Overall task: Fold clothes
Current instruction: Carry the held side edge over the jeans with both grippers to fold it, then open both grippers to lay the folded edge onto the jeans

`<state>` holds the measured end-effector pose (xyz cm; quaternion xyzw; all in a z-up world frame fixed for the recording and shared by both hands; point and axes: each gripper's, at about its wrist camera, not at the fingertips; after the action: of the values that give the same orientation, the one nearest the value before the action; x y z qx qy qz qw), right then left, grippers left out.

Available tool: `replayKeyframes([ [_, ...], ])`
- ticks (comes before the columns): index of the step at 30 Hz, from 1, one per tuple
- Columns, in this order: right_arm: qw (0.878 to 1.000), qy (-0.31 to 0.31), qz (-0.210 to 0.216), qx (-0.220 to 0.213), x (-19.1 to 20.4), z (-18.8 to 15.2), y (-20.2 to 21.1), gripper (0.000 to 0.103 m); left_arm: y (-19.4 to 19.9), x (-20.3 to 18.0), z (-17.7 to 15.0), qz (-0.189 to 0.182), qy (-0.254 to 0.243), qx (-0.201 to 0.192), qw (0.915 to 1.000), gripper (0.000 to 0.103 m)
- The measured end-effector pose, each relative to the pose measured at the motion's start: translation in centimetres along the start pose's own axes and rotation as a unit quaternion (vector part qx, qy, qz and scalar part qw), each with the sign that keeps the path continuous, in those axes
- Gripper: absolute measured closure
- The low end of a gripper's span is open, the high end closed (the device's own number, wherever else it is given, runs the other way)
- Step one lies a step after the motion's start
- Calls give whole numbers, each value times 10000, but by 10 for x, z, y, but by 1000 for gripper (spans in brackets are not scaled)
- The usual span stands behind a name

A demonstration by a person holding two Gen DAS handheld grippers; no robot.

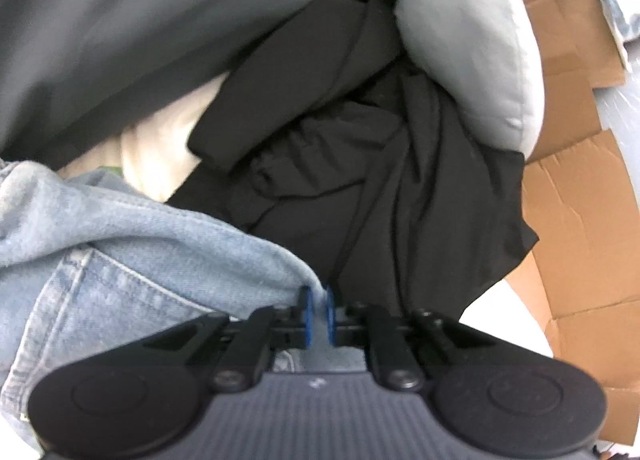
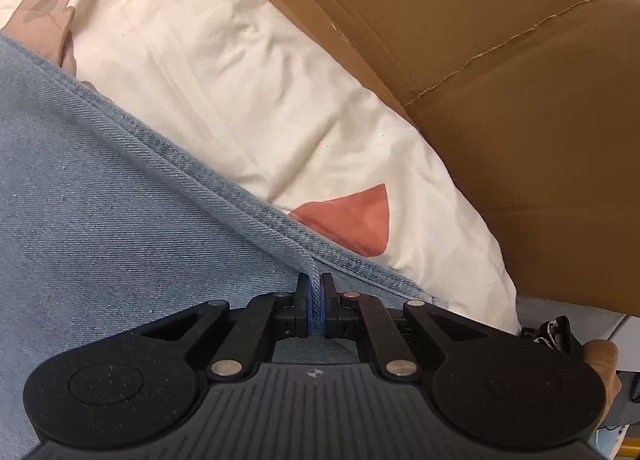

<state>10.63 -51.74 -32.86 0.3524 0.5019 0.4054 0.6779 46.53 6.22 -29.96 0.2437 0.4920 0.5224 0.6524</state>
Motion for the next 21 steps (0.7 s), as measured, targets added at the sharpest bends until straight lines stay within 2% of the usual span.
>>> replayKeyframes([
  [6, 9996, 36, -221, 142, 12, 2, -11, 102, -17, 0, 1, 44, -92, 165, 9998, 97],
  [9, 9982, 245, -522, 180, 26, 5, -8, 100, -20, 8, 3, 26, 228, 219, 9995, 92],
  [10, 9981, 125, -580, 173, 24, 6, -5, 99, -17, 9, 3, -19, 280, 195, 9994, 86],
  [11, 9979, -35, -626, 139, 21, 7, 0, 93, -13, 8, 2, -85, 282, 159, 9994, 78],
  [13, 9970, -411, -659, 7, 13, 7, 13, 86, -5, 3, -2, -163, 99, 102, 9998, 71],
  [21, 9873, -1418, -538, -476, -17, -4, 81, 75, 27, -21, -23, -692, -717, -214, 9948, 62],
])
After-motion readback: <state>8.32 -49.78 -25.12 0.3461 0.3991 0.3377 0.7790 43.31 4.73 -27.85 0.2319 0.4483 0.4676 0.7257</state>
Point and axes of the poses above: each gripper's, at about its wrist camera, not at the fingertips, and y roughly against the way its jaws point, x to its left, z to its top, and after that the axes turned 10 degrees about -x, right-handed
